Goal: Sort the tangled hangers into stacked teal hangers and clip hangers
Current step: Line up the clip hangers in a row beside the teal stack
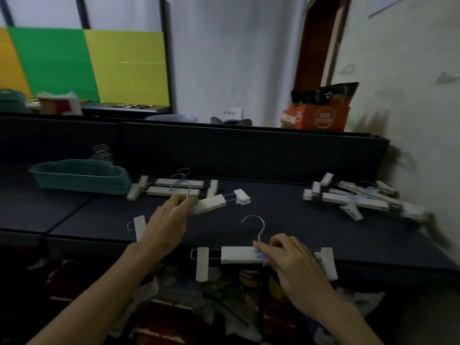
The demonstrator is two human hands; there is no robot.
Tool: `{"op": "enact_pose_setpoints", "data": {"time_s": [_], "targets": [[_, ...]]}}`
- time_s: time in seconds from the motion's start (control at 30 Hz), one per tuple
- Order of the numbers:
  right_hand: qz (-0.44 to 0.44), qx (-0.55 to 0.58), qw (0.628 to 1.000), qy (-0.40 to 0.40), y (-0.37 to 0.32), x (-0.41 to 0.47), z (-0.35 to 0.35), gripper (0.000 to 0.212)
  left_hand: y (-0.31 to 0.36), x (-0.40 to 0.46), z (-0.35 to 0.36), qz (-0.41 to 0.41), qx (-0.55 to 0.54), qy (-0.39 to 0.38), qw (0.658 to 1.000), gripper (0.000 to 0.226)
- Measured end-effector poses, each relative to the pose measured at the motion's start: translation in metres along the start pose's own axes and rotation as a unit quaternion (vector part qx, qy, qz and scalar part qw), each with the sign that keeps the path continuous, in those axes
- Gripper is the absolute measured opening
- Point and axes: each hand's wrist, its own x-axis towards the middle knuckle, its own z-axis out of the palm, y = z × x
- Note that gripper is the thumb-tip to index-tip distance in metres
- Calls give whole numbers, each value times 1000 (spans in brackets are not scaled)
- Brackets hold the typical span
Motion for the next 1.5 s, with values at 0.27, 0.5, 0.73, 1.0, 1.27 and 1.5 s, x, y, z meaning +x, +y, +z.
{"op": "enact_pose_setpoints", "data": {"time_s": [0.27,0.5,0.73,1.0,1.27,1.5], "targets": [[14,15,1000,-1,-89,27,45,51,-112,-48,-38,-24,7,-29,999,46],[23,-17,1000,13,-105,55,30,48,-132,-39,-36,-12,-18,-81,996,48],[28,-29,998,43,-77,102,31,46,-135,-5,-17,39,-52,-86,994,45],[26,-30,998,57,-50,166,43,46,-142,26,5,99,-56,-93,989,35],[62,-13,996,70,-21,183,49,42,-150,49,16,141,-74,-112,981,40],[90,-16,993,75,-26,179,53,41,-159,65,17,146,-76,-170,972,38]]}}
